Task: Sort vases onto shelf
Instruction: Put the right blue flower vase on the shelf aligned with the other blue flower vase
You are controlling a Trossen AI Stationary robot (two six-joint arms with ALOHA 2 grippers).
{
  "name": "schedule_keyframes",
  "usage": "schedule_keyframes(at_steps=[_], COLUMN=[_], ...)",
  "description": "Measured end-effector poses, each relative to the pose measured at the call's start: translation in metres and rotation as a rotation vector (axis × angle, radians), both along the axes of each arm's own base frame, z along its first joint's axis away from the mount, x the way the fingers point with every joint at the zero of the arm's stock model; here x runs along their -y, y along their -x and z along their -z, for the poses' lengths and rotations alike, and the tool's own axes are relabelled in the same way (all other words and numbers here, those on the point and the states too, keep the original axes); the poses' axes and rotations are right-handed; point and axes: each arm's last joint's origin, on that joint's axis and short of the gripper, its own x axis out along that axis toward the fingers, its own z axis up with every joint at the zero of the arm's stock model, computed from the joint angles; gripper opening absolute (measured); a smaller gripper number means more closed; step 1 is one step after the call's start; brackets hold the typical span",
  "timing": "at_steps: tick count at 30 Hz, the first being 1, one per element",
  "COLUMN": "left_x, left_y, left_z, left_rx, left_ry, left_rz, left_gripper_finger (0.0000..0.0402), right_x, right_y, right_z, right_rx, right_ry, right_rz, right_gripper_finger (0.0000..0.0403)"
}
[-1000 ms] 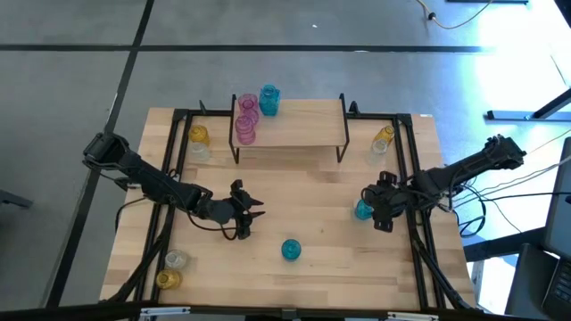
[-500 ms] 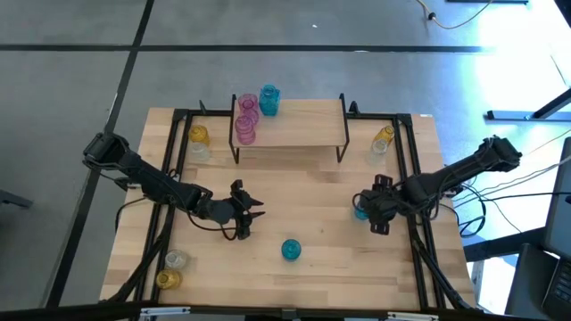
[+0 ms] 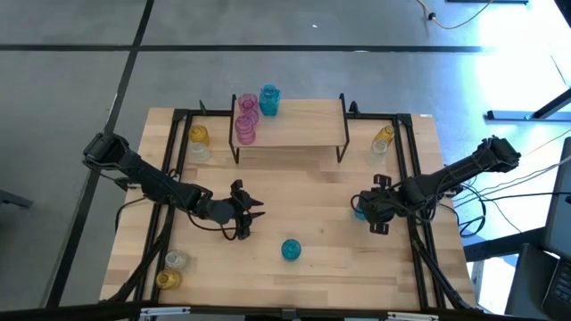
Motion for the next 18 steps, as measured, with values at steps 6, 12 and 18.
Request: schedule_keyframes(at_steps=[6,12,18], left_x=[0.0,0.0,0.0], left_y=[0.0,-0.0001,-0.0001], left_z=[0.0,-0.0001,-0.0001], left_rx=[0.0,0.001,0.001], left_ry=[0.0,0.0,0.0], left_rz=[0.0,0.0,-0.001], left_gripper_finger=[0.0133,0.0133,0.0133], right_x=[0.001,0.0006,0.0002], right_y=[0.0022,0.0013,0.0008], right_z=[0.0075,0.0085,0.0088], right_rx=[-0.005,0.003,0.004], right_ry=[0.007,0.001,-0.007], right_rz=[0.0,0.0,-0.001], right_gripper_finger=[0.0146,0.0161,0.0162])
